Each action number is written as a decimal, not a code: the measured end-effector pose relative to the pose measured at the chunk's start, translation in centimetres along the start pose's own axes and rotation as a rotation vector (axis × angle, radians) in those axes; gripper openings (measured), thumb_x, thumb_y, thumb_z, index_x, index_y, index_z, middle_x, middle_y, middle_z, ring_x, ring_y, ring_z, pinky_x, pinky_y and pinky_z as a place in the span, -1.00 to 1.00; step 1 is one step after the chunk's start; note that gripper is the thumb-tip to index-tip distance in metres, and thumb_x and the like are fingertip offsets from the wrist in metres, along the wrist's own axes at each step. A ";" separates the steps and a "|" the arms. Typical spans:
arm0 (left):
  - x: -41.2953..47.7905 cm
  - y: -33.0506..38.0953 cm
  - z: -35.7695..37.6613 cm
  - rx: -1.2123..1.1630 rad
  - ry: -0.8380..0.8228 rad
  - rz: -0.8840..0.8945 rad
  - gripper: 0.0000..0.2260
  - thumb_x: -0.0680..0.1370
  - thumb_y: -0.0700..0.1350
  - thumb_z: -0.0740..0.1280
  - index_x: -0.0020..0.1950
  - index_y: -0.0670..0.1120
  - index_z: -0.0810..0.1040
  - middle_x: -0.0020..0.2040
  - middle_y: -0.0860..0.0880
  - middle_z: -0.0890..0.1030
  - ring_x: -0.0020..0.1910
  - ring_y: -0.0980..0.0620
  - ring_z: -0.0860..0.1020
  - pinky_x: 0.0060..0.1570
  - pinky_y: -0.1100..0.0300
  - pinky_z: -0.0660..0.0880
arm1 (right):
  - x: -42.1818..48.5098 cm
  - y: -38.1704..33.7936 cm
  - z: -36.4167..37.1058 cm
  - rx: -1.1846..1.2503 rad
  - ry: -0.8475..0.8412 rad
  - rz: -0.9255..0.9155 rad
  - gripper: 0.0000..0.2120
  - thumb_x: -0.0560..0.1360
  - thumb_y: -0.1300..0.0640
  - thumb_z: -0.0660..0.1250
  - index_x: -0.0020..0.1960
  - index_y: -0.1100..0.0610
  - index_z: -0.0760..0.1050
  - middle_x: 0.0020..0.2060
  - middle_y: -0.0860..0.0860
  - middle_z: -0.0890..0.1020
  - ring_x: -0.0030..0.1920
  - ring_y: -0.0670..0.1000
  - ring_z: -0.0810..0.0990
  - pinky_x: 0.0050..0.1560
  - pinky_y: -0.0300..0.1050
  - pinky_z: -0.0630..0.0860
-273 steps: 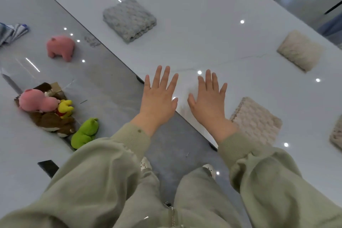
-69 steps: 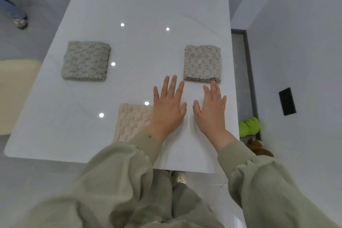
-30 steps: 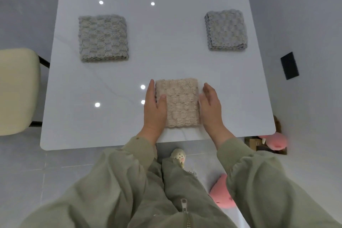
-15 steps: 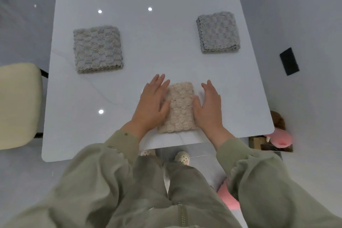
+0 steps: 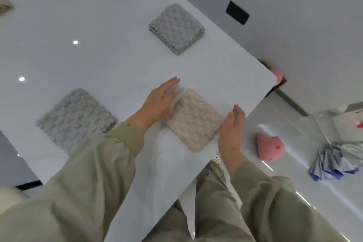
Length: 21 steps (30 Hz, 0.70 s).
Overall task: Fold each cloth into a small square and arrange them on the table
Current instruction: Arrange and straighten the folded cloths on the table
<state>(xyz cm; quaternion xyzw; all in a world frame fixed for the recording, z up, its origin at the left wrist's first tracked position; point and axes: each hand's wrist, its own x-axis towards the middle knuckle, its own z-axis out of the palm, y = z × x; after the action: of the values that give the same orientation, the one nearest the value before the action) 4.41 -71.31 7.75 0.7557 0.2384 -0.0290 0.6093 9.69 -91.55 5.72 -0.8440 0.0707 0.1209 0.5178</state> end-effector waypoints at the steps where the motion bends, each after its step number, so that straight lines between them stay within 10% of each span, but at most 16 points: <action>1: 0.2 0.0 -0.1 -0.043 -0.016 -0.007 -0.65 0.63 0.01 0.14 0.42 0.05 0.36 0.44 0.16 0.32 0.39 0.25 0.26 0.33 0.35 0.15 | -0.9 0.5 0.2 0.048 0.056 0.019 -0.60 0.63 0.16 0.06 0.45 0.17 0.23 0.41 0.04 0.34 0.42 -0.03 0.28 0.45 -0.12 0.18; 5: 1.0 -1.0 0.5 -0.135 -0.085 -0.024 -0.69 0.64 -0.04 0.14 0.38 0.02 0.42 0.36 0.13 0.43 0.34 0.21 0.36 0.40 0.20 0.25 | -3.6 1.5 1.6 0.203 0.180 0.076 -0.60 0.62 0.21 0.08 0.46 0.20 0.22 0.42 0.04 0.34 0.42 -0.05 0.30 0.42 -0.17 0.22; 12: 1.4 -2.0 1.9 -0.133 -0.181 0.021 -0.60 0.64 0.01 0.14 0.48 0.03 0.27 0.45 0.15 0.31 0.37 0.31 0.27 0.21 0.53 0.21 | -5.2 0.9 4.2 0.326 0.213 0.069 -0.52 0.61 0.28 0.10 0.50 0.21 0.11 0.45 0.01 0.25 0.43 -0.14 0.24 0.19 -0.64 0.18; 19: 1.4 -2.1 2.7 -0.130 -0.188 0.045 -0.60 0.64 0.00 0.13 0.48 0.00 0.27 0.46 0.11 0.30 0.41 0.24 0.25 0.28 0.44 0.19 | -5.0 0.7 5.3 0.296 0.233 0.077 -0.51 0.60 0.25 0.11 0.51 0.19 0.09 0.45 -0.07 0.21 0.11 -0.62 0.24 0.02 -0.72 0.15; 21: 1.5 -1.9 2.9 -0.121 -0.179 0.042 -0.60 0.64 -0.01 0.14 0.48 -0.01 0.26 0.47 0.10 0.30 0.42 0.21 0.24 0.33 0.34 0.17 | -5.0 0.3 5.4 0.290 0.244 0.083 -0.49 0.60 0.23 0.11 0.52 0.16 0.07 0.47 -0.07 0.19 0.31 -0.42 0.23 0.23 -0.59 0.17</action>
<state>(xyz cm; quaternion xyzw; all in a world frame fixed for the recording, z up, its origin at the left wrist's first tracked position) 5.72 -73.19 4.76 0.7168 0.1683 -0.0694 0.6731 4.12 -86.87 4.47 -0.7654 0.1844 0.0274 0.6160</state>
